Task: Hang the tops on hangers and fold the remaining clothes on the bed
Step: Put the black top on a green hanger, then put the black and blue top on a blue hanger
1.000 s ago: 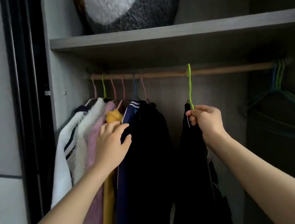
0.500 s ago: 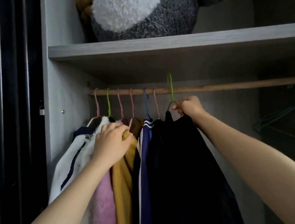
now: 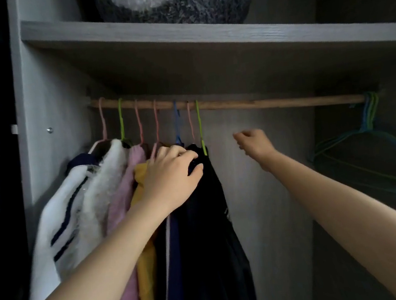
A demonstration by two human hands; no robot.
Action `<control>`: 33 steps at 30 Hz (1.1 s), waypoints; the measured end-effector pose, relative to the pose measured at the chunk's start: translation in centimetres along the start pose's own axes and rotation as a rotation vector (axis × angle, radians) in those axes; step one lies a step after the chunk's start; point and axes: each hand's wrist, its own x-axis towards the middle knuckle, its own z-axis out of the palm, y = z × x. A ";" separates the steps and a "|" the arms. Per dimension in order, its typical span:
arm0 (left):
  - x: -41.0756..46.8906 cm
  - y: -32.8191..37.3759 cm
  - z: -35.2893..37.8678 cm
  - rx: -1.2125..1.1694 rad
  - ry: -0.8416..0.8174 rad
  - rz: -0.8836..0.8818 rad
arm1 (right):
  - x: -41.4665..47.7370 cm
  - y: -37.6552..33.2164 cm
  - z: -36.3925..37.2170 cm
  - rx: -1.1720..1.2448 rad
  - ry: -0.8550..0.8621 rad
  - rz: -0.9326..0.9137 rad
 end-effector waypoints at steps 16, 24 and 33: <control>-2.0 15.0 11.2 -0.200 -0.294 0.175 | -10.8 13.4 -25.9 -1.336 0.259 0.387; -3.2 15.9 14.8 -0.315 -0.294 0.083 | -11.0 14.4 -26.3 -1.214 0.258 0.288; -3.6 15.3 16.5 -0.443 -0.327 -0.034 | -10.7 14.0 -24.7 -1.239 0.282 0.116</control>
